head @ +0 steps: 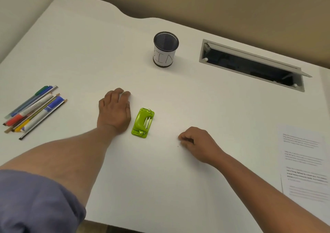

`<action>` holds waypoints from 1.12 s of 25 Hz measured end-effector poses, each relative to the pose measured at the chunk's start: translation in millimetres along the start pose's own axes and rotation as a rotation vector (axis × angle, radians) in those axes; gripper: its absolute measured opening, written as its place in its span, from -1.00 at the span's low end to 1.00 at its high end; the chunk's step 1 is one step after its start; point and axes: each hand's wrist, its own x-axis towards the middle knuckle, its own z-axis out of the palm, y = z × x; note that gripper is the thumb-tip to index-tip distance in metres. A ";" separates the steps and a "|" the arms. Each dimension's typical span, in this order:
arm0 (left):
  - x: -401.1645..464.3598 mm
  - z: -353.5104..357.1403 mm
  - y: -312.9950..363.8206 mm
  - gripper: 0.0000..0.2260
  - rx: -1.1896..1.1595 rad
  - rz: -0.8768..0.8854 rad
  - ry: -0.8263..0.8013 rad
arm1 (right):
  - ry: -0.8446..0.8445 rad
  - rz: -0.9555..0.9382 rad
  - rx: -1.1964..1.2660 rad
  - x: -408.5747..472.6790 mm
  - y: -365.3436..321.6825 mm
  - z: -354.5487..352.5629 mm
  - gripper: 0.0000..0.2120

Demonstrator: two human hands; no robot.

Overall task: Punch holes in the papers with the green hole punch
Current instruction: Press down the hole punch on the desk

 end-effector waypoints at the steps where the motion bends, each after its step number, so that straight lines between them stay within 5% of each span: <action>1: 0.0 0.0 0.3 -0.68 -0.003 0.001 0.003 | -0.020 -0.025 -0.039 -2.4 0.8 1.2 -0.84; 10: -0.1 0.9 -1.5 -0.68 -0.002 0.011 0.018 | 0.241 -0.227 -0.134 -12.9 3.8 28.2 -0.89; 21: 1.3 3.0 -2.8 -0.68 -0.003 0.011 0.019 | 0.231 -0.253 -0.448 -5.6 -5.9 34.7 -0.72; 28: 1.4 2.2 -3.0 -0.65 0.000 0.013 0.017 | 0.158 0.093 0.147 19.3 -11.9 8.4 -0.78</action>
